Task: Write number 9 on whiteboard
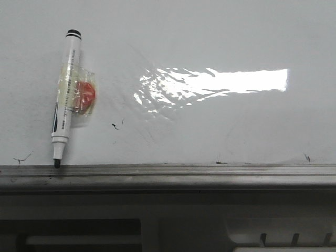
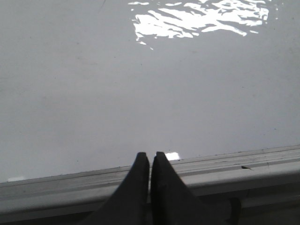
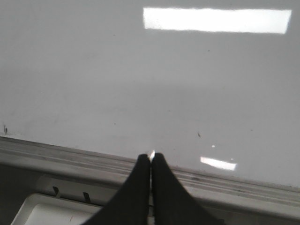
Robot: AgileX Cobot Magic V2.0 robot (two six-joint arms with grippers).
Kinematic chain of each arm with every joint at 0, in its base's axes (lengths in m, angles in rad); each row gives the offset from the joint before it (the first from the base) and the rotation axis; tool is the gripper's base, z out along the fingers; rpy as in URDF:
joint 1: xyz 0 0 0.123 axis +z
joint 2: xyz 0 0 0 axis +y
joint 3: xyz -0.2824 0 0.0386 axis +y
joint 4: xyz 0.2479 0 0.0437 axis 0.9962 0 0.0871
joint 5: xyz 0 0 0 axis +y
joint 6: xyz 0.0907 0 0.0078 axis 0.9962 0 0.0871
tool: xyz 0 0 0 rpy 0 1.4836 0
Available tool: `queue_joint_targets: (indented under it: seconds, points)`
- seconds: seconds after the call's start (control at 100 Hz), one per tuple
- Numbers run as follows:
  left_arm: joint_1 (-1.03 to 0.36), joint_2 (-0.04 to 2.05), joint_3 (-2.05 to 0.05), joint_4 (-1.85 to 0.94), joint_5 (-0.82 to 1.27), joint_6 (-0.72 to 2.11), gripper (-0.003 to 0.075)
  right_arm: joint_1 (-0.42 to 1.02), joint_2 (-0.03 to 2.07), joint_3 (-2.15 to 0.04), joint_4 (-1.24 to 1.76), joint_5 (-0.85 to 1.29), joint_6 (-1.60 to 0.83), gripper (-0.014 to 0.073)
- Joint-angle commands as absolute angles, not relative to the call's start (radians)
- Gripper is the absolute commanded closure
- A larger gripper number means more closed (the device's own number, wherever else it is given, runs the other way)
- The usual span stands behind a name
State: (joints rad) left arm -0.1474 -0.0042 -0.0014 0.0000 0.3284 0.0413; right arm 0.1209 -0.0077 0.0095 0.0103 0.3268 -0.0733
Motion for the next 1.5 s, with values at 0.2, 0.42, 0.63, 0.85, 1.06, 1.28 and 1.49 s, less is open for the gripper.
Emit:
queue_joint_targets:
  seconds: [0.2, 0.42, 0.63, 0.85, 1.06, 1.28, 1.49]
  points:
    - [-0.145, -0.033, 0.029, 0.0, 0.28, 0.031, 0.0738, 0.115, -0.03, 0.037, 0.0, 0.298, -0.072, 0.0638]
    - [-0.145, -0.033, 0.029, 0.0, 0.28, 0.031, 0.0738, 0.115, -0.03, 0.037, 0.0, 0.298, -0.072, 0.0638]
    - [-0.145, -0.033, 0.029, 0.0, 0.28, 0.031, 0.0738, 0.115, -0.03, 0.037, 0.0, 0.298, -0.072, 0.0638]
    - [-0.145, -0.033, 0.027, 0.011, 0.262, 0.031, 0.0738, 0.115, -0.03, 0.037, 0.0, 0.289, -0.072, 0.0638]
    - [-0.145, -0.033, 0.027, -0.138, 0.108, 0.031, 0.0738, 0.115, -0.03, 0.037, 0.0, 0.168, -0.071, 0.0638]
    - [-0.145, -0.033, 0.027, -0.925, -0.077, 0.031, 0.0738, 0.115, -0.03, 0.037, 0.37, -0.102, -0.069, 0.0638]
    - [-0.155, -0.025, -0.022, -1.03, 0.017, 0.031, 0.0739, 0.115, -0.028, -0.023, 0.65, -0.094, -0.069, 0.0638]
